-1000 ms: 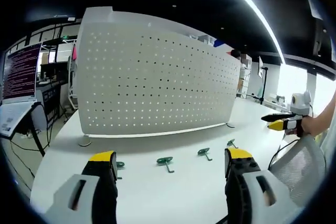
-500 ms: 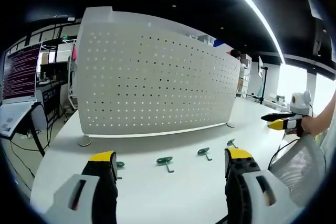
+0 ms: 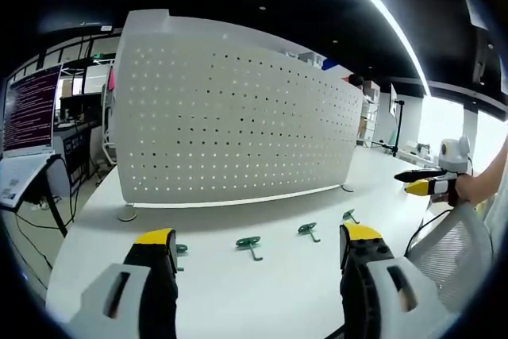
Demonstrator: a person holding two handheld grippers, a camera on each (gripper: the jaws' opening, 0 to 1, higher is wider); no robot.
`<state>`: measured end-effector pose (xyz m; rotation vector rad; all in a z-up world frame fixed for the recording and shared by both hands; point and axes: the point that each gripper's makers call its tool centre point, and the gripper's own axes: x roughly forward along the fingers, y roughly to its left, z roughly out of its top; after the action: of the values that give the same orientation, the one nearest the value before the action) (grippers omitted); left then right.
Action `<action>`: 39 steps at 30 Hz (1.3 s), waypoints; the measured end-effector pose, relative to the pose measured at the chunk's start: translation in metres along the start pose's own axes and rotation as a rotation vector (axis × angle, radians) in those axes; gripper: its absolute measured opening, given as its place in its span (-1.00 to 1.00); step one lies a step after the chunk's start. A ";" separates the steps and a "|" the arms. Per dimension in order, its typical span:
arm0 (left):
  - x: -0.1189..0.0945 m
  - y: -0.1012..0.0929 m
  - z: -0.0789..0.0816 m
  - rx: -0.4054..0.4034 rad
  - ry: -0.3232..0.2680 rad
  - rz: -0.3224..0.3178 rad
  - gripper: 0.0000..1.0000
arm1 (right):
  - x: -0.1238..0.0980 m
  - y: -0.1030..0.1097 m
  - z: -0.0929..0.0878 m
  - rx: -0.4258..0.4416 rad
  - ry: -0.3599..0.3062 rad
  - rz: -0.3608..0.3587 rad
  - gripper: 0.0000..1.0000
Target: Insert the hook assembly into the mounting plate slot until the hook locks in place.
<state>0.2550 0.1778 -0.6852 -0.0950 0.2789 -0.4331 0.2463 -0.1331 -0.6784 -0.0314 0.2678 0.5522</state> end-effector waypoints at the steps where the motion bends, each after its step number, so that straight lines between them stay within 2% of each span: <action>1: 0.000 0.000 0.000 0.001 0.000 0.000 0.74 | 0.000 0.000 0.000 -0.001 0.000 0.000 0.25; 29: 0.000 -0.001 0.002 0.012 0.009 -0.005 0.74 | 0.000 0.000 0.008 -0.014 -0.022 0.009 0.24; 39: 0.001 0.001 0.011 0.020 -0.002 -0.004 0.74 | 0.004 -0.001 0.019 -0.032 -0.043 0.021 0.24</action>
<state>0.2596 0.1790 -0.6756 -0.0759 0.2728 -0.4399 0.2542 -0.1301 -0.6612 -0.0479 0.2181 0.5775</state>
